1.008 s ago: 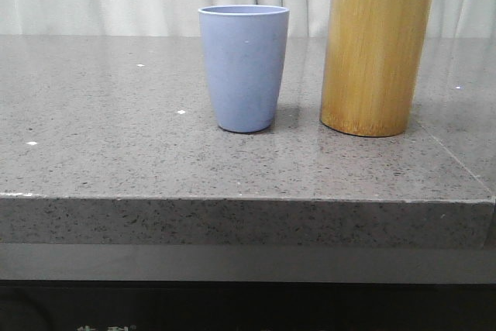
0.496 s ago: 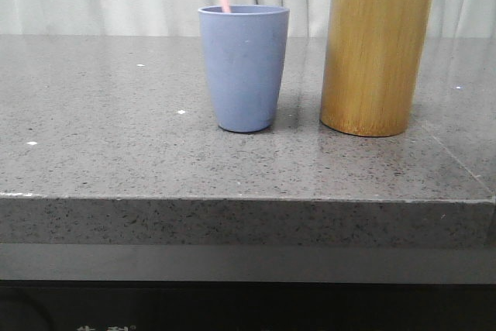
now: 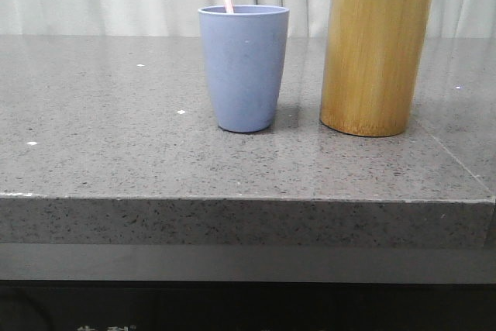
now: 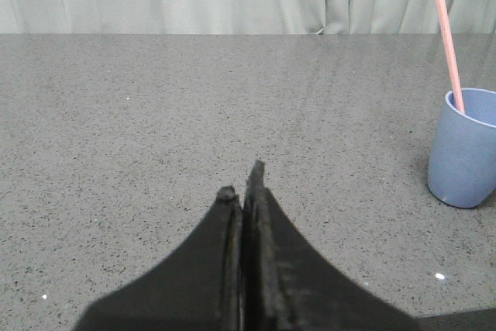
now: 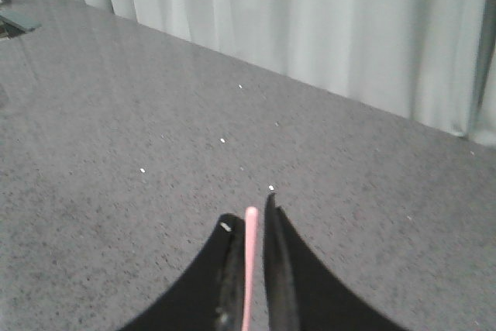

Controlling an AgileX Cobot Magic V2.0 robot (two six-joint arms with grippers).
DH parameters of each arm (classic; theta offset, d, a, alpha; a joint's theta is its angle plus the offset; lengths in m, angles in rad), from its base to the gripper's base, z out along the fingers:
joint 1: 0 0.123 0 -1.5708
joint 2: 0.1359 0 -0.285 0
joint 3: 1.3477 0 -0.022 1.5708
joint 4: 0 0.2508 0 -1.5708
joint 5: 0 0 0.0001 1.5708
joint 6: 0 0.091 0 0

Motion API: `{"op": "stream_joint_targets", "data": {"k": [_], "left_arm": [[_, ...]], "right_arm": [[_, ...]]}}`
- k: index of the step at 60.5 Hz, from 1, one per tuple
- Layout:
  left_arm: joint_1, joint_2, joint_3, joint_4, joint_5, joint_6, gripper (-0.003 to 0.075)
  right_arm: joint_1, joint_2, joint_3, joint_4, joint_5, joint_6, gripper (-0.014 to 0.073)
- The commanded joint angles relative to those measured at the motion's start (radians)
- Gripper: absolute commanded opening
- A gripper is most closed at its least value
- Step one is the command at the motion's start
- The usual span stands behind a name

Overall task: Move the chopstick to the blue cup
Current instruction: 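Open the right gripper and withdraw it from the pink stick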

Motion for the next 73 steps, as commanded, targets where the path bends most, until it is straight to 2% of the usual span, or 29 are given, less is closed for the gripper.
{"op": "stream_joint_targets", "data": {"k": [1, 6, 20, 33, 42, 58, 73], "left_arm": [[0.002, 0.012, -0.026, -0.013, -0.085, -0.009, -0.0019], [0.002, 0.012, -0.026, -0.013, -0.085, -0.009, -0.0019], [0.002, 0.012, -0.026, -0.013, -0.085, -0.009, -0.0019], [0.002, 0.012, -0.026, -0.013, -0.085, -0.009, -0.0019], [0.002, 0.012, -0.026, -0.013, -0.085, -0.009, -0.0019], [0.002, 0.012, -0.026, -0.013, -0.083, -0.009, -0.0019], [0.002, 0.012, -0.026, -0.013, -0.083, -0.009, -0.0019]], "right_arm": [[-0.060, -0.043, -0.074, -0.012, 0.086, -0.007, -0.0025], [-0.133, -0.062, -0.071, -0.012, 0.141, -0.007, -0.0088], [-0.310, -0.131, -0.025, -0.012, 0.271, -0.007, -0.0087], [-0.465, -0.331, 0.251, 0.003, 0.195, -0.002, -0.0087], [-0.471, -0.502, 0.508, 0.044, 0.065, -0.003, -0.0087], [-0.469, -0.864, 0.898, 0.038, -0.150, -0.020, -0.0087], [-0.469, -1.117, 1.068, 0.038, -0.178, -0.023, -0.0087]]}}
